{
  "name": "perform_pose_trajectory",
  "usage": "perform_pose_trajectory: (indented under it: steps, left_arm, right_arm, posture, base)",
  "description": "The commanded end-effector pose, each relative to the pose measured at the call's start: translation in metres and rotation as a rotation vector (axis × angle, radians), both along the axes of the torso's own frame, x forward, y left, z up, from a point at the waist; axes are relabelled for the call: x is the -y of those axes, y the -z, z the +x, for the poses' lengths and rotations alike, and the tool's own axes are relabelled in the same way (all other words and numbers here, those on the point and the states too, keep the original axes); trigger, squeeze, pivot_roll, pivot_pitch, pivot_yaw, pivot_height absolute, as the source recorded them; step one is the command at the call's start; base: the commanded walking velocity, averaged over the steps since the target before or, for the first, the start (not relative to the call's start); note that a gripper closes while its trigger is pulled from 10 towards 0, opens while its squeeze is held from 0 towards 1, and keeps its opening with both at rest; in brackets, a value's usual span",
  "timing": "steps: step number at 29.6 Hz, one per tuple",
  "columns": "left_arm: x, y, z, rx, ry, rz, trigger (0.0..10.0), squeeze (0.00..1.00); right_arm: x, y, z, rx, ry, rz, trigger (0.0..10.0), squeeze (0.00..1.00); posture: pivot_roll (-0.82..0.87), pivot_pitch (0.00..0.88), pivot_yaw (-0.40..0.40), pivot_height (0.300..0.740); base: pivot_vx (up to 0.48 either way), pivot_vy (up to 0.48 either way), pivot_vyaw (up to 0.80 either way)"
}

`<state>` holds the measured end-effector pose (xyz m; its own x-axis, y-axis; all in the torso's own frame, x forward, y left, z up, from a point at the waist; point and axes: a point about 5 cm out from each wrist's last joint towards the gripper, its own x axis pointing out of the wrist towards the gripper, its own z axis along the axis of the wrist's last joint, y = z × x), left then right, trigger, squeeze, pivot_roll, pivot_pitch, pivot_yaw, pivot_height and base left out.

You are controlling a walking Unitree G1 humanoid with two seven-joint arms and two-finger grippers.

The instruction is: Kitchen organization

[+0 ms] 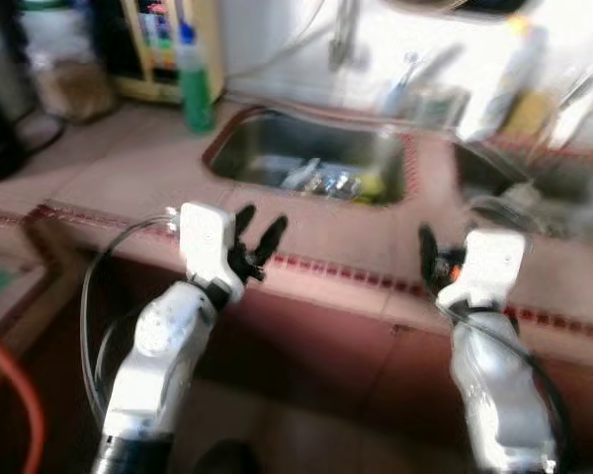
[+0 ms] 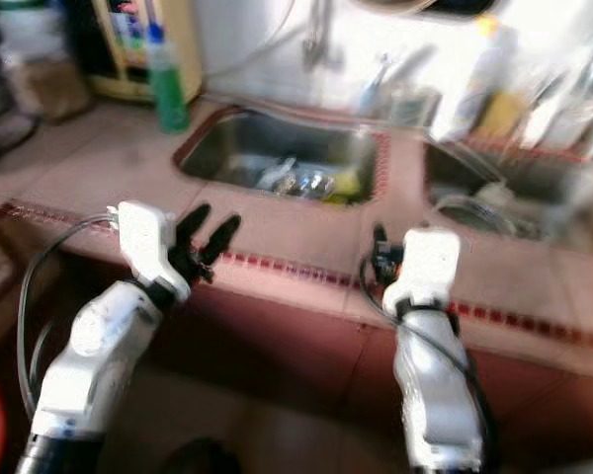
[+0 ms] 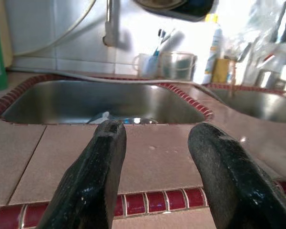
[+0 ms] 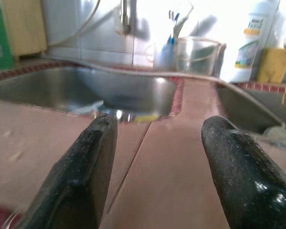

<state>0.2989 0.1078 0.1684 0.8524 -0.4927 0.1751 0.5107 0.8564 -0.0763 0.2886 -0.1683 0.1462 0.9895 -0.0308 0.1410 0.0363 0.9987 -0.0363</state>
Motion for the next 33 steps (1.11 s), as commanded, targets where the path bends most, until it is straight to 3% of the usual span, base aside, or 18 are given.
perform_pose_trajectory:
  steps: [1,29,33]
  left_arm:
    - [-0.001,-0.004,0.001,0.016,0.006,0.004,10.0,0.0]
    - [-0.002,-0.005,-0.002,0.029,0.041,0.023,10.0,0.0]
    - [-0.005,-0.001,-0.005,0.038,0.05,0.013,10.0,0.0]
  right_arm:
    - [0.0,-0.003,0.001,0.008,-0.004,0.0,10.0,0.0]
    - [0.004,-0.001,-0.002,-0.001,0.03,-0.008,10.0,0.0]
    - [-0.015,0.003,-0.007,-0.003,-0.08,-0.098,10.0,0.0]
  posture:
    - [-0.11,0.045,-0.004,0.703]
    - [-0.11,0.058,0.002,0.703]
    - [-0.11,0.062,-0.002,0.703]
  base:
    - [0.0,0.0,0.0]
    - [0.0,0.0,0.0]
    - [0.0,0.0,0.0]
